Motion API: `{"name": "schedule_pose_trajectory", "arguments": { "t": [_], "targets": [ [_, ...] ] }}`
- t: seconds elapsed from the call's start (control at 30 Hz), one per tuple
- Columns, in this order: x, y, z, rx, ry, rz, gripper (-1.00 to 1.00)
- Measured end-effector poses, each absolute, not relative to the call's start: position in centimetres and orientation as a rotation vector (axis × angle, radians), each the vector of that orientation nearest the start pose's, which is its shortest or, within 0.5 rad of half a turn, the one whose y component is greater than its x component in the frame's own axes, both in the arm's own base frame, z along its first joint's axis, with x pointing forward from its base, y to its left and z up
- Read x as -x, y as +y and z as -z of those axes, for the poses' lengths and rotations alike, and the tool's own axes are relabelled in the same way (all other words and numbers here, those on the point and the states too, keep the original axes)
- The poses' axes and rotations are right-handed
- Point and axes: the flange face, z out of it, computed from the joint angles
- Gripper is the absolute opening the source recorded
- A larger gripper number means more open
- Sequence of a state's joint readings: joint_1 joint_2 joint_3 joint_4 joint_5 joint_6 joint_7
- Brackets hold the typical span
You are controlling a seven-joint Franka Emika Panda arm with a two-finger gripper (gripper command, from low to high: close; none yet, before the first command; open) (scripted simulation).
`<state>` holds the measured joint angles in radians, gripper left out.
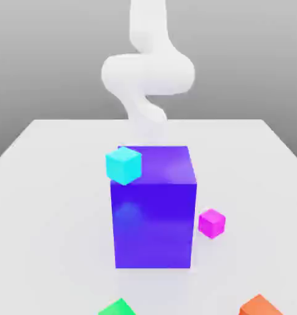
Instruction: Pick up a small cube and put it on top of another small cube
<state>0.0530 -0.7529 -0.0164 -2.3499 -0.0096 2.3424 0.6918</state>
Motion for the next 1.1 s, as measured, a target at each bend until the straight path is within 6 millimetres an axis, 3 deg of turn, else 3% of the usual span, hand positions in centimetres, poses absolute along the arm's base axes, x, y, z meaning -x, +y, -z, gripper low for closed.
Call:
{"name": "schedule_pose_trajectory", "arguments": {
  "t": [0.23, 0.5, 0.77, 1.1],
  "targets": [
    [-40.4, 5.3, -56.2, 2.845, 0.317, 0.835, 0.0],
    [-40.3, 10.5, -43.6, 2.98, -0.396, 0.624, 0.0],
    [-36.0, 14.6, -32.0, 2.886, -1.142, 0.375, 0.0],
    [-26.6, 16.1, -20.3, 2.435, -1.988, 0.039, 0.0]
  ]
}}
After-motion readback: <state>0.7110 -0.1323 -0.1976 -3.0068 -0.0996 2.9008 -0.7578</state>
